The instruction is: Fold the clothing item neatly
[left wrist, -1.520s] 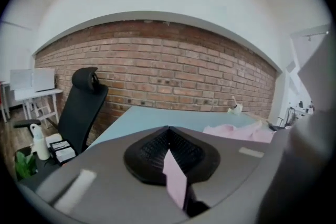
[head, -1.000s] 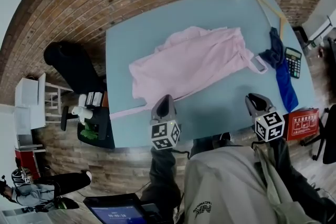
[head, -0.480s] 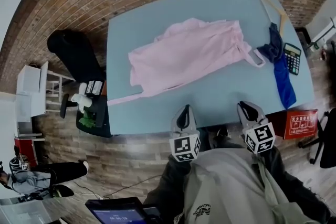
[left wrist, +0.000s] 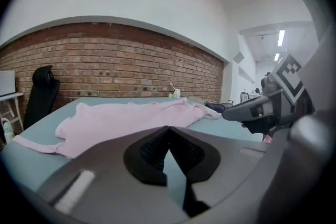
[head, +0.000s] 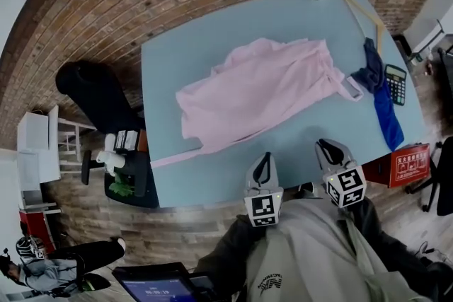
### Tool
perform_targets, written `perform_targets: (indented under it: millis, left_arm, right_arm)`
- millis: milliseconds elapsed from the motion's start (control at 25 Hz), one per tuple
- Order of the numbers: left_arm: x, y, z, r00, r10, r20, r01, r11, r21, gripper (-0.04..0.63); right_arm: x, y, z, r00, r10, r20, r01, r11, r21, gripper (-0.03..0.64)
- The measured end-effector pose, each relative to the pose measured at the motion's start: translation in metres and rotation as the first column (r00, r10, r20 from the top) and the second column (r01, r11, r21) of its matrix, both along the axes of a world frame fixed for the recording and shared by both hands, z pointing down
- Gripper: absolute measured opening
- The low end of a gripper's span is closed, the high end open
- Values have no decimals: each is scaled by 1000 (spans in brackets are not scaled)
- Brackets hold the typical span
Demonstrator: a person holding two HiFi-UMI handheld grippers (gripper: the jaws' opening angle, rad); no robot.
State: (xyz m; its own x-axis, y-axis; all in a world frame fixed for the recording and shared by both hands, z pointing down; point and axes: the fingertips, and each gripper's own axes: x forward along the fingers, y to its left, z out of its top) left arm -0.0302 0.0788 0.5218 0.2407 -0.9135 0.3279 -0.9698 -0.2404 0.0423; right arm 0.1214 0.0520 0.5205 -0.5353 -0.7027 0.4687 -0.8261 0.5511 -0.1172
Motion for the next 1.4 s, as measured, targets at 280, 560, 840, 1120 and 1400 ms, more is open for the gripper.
perform_targets:
  millis: [280,560,840,1120,1400]
  left_arm:
    - [-37,-30,12,994,106,15,-105,993,-44,8]
    - [-52,-43,23,991,135,2,-134,988,-78,8]
    - [-44,-55,23,995,96,-15,-97,992,-83,8]
    - [-35,-58,27,998,58,-22,-60,994,-94,8]
    - [-30,-59,30,999,45,-11,-46,993,-104,8]
  right_arm:
    - [-52,-26,9,993,111,27,-110,993,-38,40]
    - [-60,-38,11,987,160,-10,-161,986,-35,20]
    - [-40,-47,12,991,125,-39,-127,991,-40,11]
    - [-19,-55,14,993,104,-59,-106,994,-37,3]
    - [-22,-54,19,996,71,-59,-74,996,-44,3]
